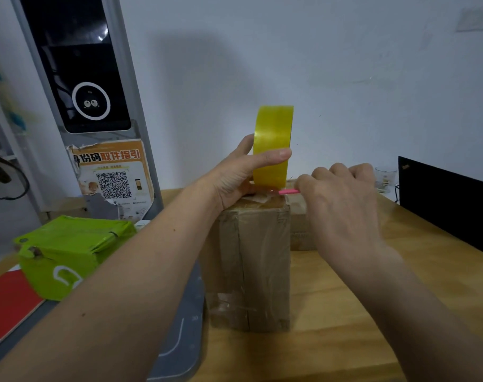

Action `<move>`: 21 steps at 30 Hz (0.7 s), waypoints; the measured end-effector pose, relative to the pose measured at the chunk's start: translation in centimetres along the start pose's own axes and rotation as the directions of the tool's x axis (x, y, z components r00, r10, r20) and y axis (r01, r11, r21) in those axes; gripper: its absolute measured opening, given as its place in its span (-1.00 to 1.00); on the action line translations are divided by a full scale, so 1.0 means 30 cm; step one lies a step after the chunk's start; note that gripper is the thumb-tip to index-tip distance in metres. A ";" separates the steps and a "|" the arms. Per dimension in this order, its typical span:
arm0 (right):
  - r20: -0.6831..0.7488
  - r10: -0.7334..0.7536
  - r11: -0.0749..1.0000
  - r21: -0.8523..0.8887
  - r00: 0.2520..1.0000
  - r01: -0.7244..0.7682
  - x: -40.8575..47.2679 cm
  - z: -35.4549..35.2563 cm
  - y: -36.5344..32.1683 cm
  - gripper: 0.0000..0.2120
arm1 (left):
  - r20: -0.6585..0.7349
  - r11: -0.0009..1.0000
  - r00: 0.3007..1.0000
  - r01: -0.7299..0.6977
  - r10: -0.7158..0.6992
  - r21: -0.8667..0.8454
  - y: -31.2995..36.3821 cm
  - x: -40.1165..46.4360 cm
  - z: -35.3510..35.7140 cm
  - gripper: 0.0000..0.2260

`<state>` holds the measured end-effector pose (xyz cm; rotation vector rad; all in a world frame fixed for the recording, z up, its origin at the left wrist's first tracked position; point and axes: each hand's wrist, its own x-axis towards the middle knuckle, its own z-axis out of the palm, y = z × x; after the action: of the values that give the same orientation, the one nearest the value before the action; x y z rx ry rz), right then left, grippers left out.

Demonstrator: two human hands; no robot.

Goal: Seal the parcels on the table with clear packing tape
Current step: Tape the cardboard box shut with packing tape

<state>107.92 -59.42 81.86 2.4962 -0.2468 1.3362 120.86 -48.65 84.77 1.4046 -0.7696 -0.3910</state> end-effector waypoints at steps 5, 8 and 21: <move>0.193 0.106 0.994 -0.031 0.976 -0.102 -0.011 0.038 0.066 -0.81 | -0.067 0.996 0.998 0.009 -0.015 -0.084 0.011 -0.009 -0.006 -0.25; 0.130 0.182 0.971 0.130 0.975 -0.199 -0.050 0.093 0.091 -0.78 | -0.111 0.986 0.994 0.006 -0.025 -0.167 0.015 -0.013 -0.014 -0.35; 0.732 0.306 0.812 0.134 0.609 -0.568 -0.361 0.474 0.039 -0.68 | -0.128 0.991 0.991 0.005 -0.022 -0.130 0.020 -0.024 0.004 -0.48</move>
<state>112.71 -65.22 65.59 3.3219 -0.9291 0.5080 120.16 -48.17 85.17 1.3001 -0.6185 -0.3503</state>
